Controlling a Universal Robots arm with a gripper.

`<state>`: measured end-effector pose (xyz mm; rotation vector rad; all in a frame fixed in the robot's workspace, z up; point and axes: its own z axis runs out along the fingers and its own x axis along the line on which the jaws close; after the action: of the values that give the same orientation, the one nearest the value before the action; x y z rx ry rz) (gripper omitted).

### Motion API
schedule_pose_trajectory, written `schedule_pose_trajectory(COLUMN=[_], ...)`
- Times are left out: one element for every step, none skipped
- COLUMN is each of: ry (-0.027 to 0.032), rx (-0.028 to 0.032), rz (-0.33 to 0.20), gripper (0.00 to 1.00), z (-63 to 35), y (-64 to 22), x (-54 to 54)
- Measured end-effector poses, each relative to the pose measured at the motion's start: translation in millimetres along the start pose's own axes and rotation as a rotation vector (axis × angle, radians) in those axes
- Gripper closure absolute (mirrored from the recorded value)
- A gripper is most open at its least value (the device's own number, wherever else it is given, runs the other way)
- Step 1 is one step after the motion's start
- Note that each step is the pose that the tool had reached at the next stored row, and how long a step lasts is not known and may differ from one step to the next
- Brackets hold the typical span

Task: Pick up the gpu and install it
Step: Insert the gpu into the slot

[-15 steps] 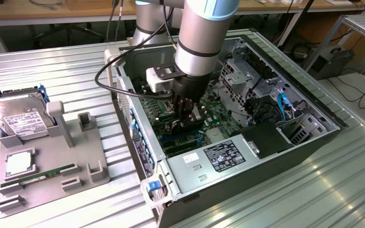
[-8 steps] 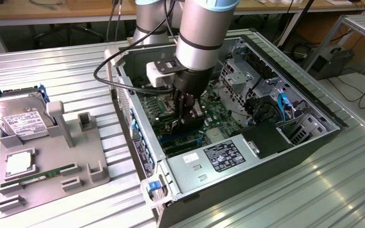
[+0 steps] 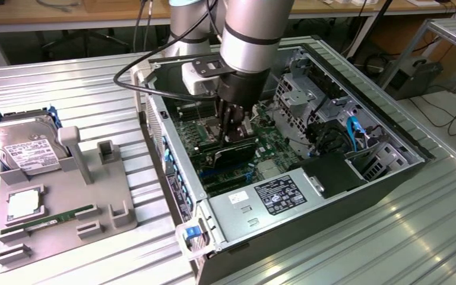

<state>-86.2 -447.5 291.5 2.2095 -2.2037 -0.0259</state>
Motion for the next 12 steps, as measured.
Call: schedule_pose_trajectory(ry=[0.0001, 0.0, 0.0002, 0.0002, 0.0002, 0.0001, 0.0001, 0.0001, 0.0002, 0.0003, 0.0006, 0.0005], rx=[0.0, 0.0001, 0.0, 0.0, 0.0, 0.0, 0.0, 0.0, 0.0, 0.0, -0.0003, -0.0002], rz=[0.0, 0.0, 0.0, 0.0, 0.0, 0.0, 0.0, 0.0, 0.0, 0.0, 0.0, 0.0], gripper=[0.81, 0.87, 0.87, 0.89, 0.89, 0.89, 0.89, 0.89, 0.89, 0.89, 0.89, 0.89], z=[0.3, 0.9, 2.5, 4.2, 6.1, 8.0, 9.9, 12.2, 13.5, 14.4, 15.5, 15.8], y=[0.7, 1.7, 3.2, 4.0, 4.7, 5.2, 5.7, 6.0, 6.1, 6.1, 6.2, 6.2], x=[-0.6, -0.9, -1.1, -1.1, -1.2, -1.2, -1.2, -1.2, -1.2, -1.2, -1.2, -1.2])
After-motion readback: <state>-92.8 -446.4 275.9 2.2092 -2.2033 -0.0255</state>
